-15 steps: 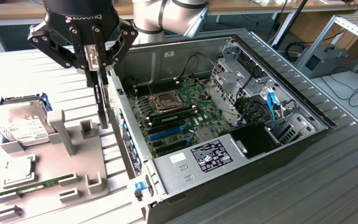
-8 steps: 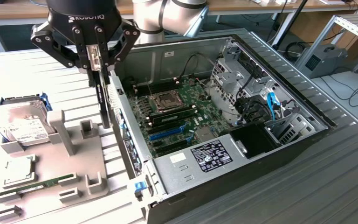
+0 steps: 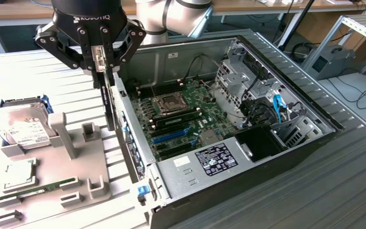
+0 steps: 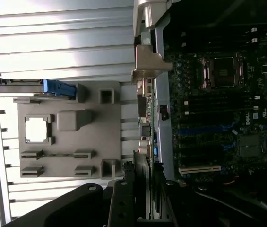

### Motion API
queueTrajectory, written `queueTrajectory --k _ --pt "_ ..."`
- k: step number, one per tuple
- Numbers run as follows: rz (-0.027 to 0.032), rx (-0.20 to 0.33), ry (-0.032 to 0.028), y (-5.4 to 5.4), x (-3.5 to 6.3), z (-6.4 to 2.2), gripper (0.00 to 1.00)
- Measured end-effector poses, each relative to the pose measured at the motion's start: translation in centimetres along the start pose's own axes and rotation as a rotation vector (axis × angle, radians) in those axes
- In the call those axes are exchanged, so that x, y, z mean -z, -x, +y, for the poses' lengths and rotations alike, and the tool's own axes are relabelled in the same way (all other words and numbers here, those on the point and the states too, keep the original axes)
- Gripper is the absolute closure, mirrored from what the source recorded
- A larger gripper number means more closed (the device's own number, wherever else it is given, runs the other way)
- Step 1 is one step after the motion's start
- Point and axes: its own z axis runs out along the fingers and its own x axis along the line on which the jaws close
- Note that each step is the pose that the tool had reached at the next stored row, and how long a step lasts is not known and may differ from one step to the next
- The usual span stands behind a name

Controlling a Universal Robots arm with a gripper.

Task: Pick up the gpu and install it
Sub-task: 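Pick up the gpu and move the gpu toward the slot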

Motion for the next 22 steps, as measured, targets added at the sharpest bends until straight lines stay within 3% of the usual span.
queueTrajectory --k 22 --pt "0.0 0.0 -0.0007 0.87 -0.13 0.06 0.74"
